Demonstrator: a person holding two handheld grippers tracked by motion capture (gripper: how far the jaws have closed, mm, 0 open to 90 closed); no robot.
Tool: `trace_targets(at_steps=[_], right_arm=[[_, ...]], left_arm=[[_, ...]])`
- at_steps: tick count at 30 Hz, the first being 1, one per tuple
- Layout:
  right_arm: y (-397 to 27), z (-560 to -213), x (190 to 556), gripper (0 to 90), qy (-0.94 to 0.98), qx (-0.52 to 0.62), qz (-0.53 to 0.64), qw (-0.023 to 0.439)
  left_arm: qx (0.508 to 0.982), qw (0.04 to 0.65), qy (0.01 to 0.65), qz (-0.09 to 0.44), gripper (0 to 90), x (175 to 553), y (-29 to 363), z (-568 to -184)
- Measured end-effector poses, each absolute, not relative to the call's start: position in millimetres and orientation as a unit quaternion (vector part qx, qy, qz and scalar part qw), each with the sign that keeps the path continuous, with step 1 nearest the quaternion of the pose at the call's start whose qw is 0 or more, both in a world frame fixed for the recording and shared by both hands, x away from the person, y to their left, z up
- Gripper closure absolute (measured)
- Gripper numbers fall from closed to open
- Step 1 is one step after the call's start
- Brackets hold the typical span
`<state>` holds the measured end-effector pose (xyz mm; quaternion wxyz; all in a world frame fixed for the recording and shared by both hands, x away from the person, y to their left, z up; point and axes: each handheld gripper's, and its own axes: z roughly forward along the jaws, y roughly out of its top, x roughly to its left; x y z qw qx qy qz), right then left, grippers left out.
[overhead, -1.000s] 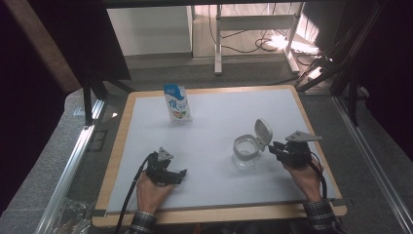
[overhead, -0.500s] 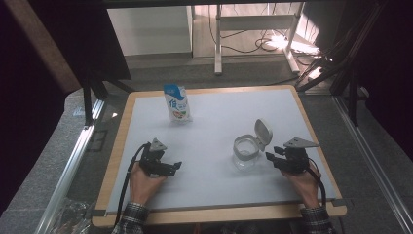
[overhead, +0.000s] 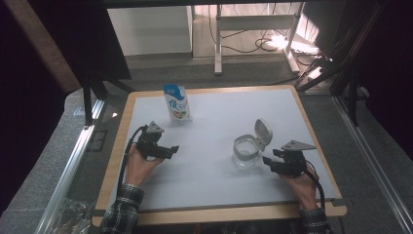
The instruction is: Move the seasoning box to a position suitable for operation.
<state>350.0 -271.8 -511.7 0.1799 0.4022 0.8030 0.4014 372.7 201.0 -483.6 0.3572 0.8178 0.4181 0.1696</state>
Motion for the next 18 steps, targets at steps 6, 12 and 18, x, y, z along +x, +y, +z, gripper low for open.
trace_targets(at_steps=[6, 12, 18], right_arm=[[-272.4, -514.6, 348.7, 42.1, 0.803, 0.402, 0.403, 0.177], [-272.0, -520.8, 349.4, 38.4, 0.812, 0.400, 0.387, 0.176], [-270.7, -526.6, 351.8, 34.5, 0.819, 0.408, 0.366, 0.171]], left_arm=[[0.816, 0.351, 0.422, 0.178, 14.3, 391.7, 204.2, -473.2], [0.814, 0.351, 0.423, 0.188, 18.6, 407.9, 205.7, -462.9], [0.811, 0.359, 0.427, 0.178, 20.8, 423.2, 209.6, -458.2]])
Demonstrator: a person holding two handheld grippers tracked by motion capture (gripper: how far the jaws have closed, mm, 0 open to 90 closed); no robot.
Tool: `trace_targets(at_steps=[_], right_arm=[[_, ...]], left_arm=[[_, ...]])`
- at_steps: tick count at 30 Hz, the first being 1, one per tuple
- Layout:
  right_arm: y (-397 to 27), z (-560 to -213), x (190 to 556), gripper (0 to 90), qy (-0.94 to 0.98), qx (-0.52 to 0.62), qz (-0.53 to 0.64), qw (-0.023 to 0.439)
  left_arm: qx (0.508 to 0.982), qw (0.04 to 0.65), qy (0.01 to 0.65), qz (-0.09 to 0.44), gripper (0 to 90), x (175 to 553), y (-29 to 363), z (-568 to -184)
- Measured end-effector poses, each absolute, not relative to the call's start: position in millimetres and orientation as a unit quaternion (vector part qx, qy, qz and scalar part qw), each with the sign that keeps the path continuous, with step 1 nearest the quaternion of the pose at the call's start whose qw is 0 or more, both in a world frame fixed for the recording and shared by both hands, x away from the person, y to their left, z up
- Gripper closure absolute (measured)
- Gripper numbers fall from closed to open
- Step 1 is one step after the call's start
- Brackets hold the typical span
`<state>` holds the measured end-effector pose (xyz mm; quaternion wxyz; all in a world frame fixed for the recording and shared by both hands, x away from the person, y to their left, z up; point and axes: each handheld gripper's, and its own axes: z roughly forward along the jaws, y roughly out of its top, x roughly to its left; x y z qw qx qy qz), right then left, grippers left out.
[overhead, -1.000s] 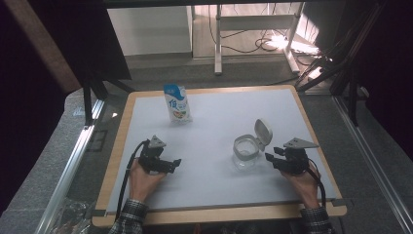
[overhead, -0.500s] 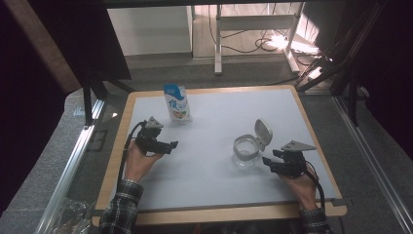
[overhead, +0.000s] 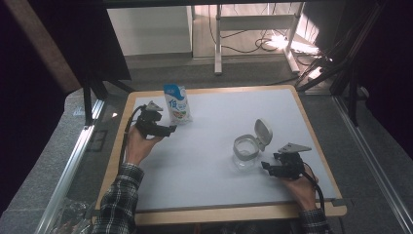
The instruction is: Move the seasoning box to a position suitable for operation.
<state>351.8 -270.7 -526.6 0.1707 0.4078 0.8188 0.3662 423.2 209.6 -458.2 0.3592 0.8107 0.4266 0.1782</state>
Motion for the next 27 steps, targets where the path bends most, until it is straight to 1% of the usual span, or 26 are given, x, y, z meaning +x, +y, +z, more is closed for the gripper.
trace_targets(at_steps=[6, 9, 15, 27], right_arm=[[-268.6, -529.3, 350.0, 33.8, 0.823, 0.396, 0.360, 0.189], [-266.5, -529.9, 349.3, 30.8, 0.827, 0.390, 0.356, 0.191], [-266.2, -530.3, 349.3, 29.1, 0.830, 0.387, 0.356, 0.189], [-266.3, -530.5, 349.3, 29.0, 0.829, 0.387, 0.356, 0.189]], left_arm=[[0.810, 0.356, 0.430, 0.180, 22.0, 435.9, 215.5, -455.0], [0.815, 0.347, 0.426, 0.184, 22.5, 442.7, 216.9, -452.8], [0.816, 0.345, 0.426, 0.184, 25.4, 456.4, 220.1, -450.9], [0.821, 0.349, 0.415, 0.178, 35.2, 489.9, 224.9, -446.3]])
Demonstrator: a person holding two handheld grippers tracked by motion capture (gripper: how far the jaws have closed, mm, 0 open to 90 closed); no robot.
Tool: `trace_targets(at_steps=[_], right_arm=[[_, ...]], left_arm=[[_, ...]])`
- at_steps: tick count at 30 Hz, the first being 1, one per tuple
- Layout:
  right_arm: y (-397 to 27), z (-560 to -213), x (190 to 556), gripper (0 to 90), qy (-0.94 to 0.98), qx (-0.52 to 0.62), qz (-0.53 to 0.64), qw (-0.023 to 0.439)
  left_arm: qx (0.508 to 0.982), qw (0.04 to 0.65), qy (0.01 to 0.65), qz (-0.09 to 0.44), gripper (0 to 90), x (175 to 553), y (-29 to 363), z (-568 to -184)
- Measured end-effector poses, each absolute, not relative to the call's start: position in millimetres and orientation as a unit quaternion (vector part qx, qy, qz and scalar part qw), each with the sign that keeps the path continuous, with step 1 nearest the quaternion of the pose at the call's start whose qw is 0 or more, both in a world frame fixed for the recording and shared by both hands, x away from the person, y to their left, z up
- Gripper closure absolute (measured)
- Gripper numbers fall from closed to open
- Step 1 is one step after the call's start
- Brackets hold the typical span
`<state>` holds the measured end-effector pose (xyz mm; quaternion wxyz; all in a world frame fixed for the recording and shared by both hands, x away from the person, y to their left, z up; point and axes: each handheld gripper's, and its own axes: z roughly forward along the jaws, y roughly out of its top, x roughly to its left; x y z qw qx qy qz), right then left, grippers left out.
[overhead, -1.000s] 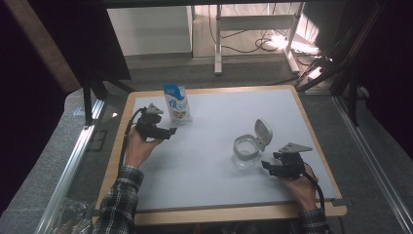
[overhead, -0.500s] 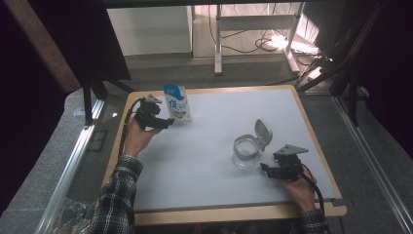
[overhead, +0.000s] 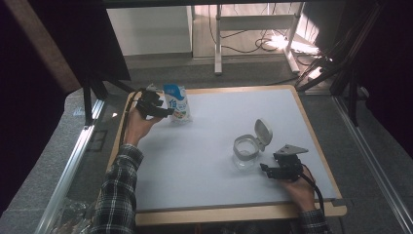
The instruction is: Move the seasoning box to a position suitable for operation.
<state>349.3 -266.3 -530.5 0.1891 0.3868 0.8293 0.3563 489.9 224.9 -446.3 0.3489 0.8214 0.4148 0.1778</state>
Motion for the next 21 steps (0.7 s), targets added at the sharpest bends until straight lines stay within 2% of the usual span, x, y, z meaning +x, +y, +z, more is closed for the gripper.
trace_targets(at_steps=[5, 8, 9, 11, 16, 21], right_arm=[[-266.4, -530.5, 349.3, 29.0, 0.829, 0.387, 0.356, 0.188], [-266.4, -530.5, 349.4, 29.0, 0.829, 0.387, 0.357, 0.188], [-266.4, -530.5, 349.4, 29.0, 0.829, 0.387, 0.356, 0.188], [-266.4, -530.5, 349.4, 29.0, 0.829, 0.387, 0.357, 0.188], [-266.4, -530.6, 349.4, 29.0, 0.829, 0.387, 0.357, 0.188], [-266.5, -530.5, 349.4, 29.0, 0.829, 0.387, 0.357, 0.188]], left_arm=[[0.816, 0.370, 0.413, 0.161, 37.9, 501.3, 231.0, -446.4], [0.816, 0.375, 0.407, 0.165, 42.6, 504.1, 230.8, -444.9], [0.815, 0.378, 0.407, 0.165, 47.0, 504.9, 231.0, -444.4], [0.816, 0.378, 0.407, 0.160, 49.5, 506.9, 231.3, -444.0], [0.817, 0.384, 0.401, 0.156, 66.2, 508.4, 229.8, -443.4], [0.819, 0.375, 0.402, 0.165, 77.5, 507.6, 228.5, -441.9]])
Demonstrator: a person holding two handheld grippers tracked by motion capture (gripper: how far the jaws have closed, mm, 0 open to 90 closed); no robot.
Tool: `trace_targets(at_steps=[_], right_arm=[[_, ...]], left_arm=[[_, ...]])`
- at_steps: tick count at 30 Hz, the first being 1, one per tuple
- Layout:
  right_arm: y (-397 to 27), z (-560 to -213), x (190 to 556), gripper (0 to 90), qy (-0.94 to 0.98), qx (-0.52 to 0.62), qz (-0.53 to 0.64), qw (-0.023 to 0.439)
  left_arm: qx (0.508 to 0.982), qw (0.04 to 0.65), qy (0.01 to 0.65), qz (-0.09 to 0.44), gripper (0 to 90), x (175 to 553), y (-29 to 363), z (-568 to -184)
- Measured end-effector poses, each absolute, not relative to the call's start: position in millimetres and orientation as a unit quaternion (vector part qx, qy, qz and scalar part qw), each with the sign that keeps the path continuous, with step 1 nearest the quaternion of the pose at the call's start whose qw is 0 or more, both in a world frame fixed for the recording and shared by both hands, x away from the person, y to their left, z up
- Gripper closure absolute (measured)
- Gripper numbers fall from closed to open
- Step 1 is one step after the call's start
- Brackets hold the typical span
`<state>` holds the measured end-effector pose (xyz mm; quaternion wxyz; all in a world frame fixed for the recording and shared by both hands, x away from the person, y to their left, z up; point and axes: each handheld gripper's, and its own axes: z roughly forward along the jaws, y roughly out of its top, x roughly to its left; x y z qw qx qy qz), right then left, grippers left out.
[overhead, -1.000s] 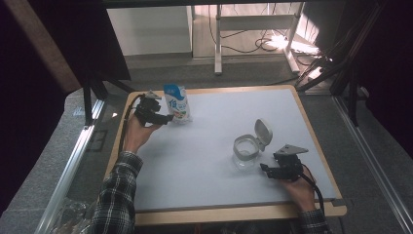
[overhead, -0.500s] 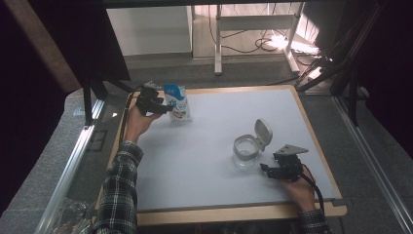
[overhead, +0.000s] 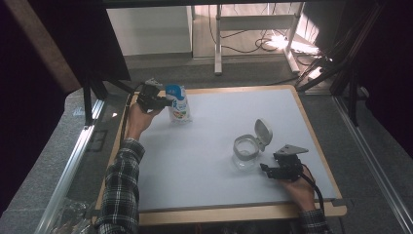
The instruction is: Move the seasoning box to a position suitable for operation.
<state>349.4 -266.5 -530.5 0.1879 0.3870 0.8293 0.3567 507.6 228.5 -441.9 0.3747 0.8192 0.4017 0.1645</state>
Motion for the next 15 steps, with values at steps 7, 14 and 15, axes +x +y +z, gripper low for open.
trace_targets(at_steps=[7, 14, 15], right_arm=[[-266.4, -530.6, 349.4, 29.0, 0.829, 0.387, 0.357, 0.188], [-266.5, -530.6, 349.4, 29.0, 0.829, 0.387, 0.357, 0.188], [-266.5, -530.6, 349.4, 29.0, 0.829, 0.387, 0.357, 0.188]], left_arm=[[0.822, 0.373, 0.401, 0.157, 89.3, 504.7, 226.6, -440.7], [0.814, 0.371, 0.422, 0.148, 90.0, 495.6, 223.7, -437.8], [0.813, 0.372, 0.424, 0.148, 90.0, 494.4, 223.2, -437.5]])
